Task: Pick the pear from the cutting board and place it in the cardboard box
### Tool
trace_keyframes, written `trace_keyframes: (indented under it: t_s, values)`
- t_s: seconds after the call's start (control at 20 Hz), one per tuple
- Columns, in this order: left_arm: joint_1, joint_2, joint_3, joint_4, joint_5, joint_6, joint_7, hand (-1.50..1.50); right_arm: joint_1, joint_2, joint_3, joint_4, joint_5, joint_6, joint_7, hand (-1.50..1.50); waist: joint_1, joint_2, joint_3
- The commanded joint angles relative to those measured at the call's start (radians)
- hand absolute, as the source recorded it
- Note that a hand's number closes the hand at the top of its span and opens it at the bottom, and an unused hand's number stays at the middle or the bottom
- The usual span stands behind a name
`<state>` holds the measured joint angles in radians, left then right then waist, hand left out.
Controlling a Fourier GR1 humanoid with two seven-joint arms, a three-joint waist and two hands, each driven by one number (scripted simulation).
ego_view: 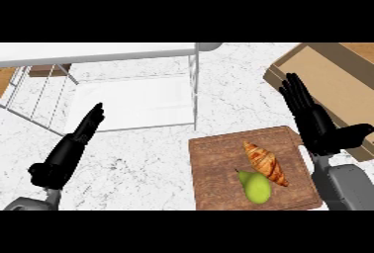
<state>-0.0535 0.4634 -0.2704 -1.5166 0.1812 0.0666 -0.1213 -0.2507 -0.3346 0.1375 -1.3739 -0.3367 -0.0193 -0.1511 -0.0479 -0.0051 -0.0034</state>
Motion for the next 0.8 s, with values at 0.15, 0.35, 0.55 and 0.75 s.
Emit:
trace_keyframes:
  t_s: [0.15, 0.35, 0.55, 0.75]
  values:
    - [-0.039, -0.032, 0.101, 0.02, 0.11, 0.022, 0.091, 0.0, -0.099, -0.081, 0.175, 0.031, -0.002, 0.253, 0.235, -1.5, 0.099, 0.013, 0.001]
    - [0.005, -0.032, 0.183, -0.027, 0.236, 0.029, 0.207, 0.0, -0.198, -0.174, 0.124, 0.095, 0.163, 0.213, 0.117, -1.5, 0.09, 0.007, 0.005]
    - [-0.016, -0.013, 0.223, -0.056, 0.247, 0.051, 0.282, 0.0, -0.156, -0.141, 0.137, 0.045, 0.115, 0.372, -0.068, -1.5, 0.061, 0.006, 0.005]
    - [0.002, 0.001, 0.265, -0.019, 0.272, 0.011, 0.259, 0.0, -0.146, -0.259, 0.148, -0.088, 0.116, 0.525, -0.073, -1.5, 0.047, 0.003, 0.003]
